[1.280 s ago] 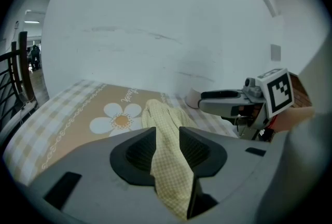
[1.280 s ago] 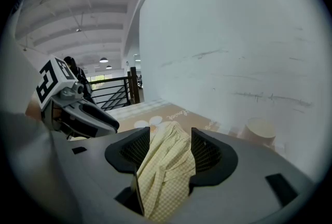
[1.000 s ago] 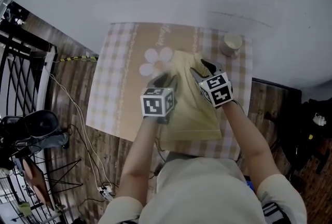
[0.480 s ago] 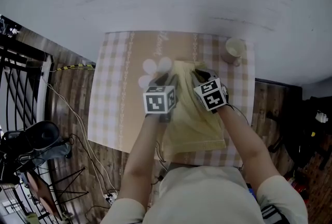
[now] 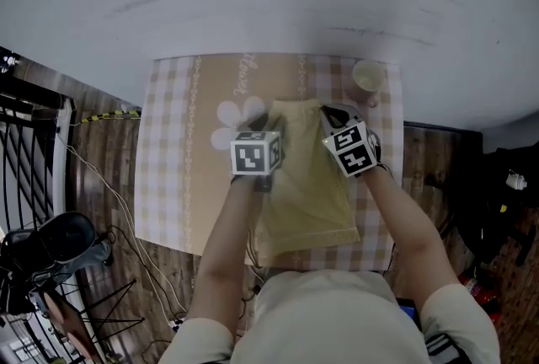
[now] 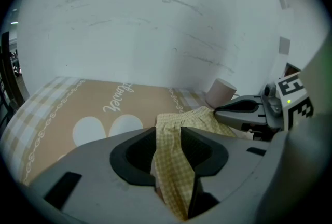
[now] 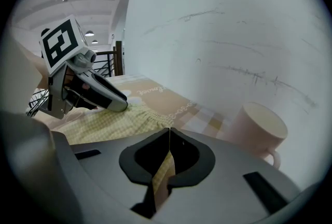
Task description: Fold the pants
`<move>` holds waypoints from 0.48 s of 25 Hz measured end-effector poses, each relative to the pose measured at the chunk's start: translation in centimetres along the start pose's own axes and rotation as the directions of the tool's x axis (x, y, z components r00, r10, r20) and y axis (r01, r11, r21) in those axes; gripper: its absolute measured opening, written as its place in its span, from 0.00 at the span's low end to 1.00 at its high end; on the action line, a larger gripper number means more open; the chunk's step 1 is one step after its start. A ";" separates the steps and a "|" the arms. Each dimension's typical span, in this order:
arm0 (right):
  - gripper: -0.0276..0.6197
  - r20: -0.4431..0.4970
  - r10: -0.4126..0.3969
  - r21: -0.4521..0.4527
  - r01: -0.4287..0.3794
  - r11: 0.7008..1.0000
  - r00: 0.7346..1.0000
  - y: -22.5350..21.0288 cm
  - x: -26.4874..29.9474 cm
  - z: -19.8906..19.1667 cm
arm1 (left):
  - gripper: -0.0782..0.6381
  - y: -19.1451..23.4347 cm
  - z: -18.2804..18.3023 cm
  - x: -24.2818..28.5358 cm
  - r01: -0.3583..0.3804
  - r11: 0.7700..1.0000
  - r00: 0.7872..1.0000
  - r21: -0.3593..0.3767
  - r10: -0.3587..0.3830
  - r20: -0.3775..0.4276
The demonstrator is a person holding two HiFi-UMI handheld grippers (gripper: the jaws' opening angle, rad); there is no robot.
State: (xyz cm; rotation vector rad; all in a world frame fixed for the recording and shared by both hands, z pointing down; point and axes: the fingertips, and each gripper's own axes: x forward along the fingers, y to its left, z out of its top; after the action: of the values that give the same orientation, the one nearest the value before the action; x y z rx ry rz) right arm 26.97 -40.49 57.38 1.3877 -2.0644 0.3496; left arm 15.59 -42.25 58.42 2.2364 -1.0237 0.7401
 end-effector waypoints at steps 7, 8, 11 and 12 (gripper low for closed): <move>0.05 -0.012 -0.008 0.034 0.008 0.999 1.000 -1.3 0.3 -0.5 | 0.31 -0.2 0.5 1.3 -0.014 0.999 1.000 0.048 0.015 -0.018; 0.05 -0.014 -0.006 0.042 0.006 0.999 1.000 -1.3 0.3 -0.6 | 0.31 -0.1 0.4 1.4 -0.015 0.999 1.000 0.050 0.016 -0.024; 0.05 -0.003 -0.005 0.060 0.005 0.998 1.000 -1.2 0.5 -0.5 | 0.31 0.1 0.0 1.7 -0.016 0.999 0.999 0.048 0.018 -0.042; 0.05 0.003 0.000 0.068 0.000 0.998 1.000 -1.2 0.6 -0.5 | 0.31 0.1 -0.1 1.8 -0.016 0.999 0.999 0.047 0.018 -0.046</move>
State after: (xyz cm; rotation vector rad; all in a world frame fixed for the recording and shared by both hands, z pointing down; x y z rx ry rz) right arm 28.10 -41.13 57.99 1.4290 -2.0716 0.4217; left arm 16.44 -43.09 59.72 2.2416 -1.0143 0.8274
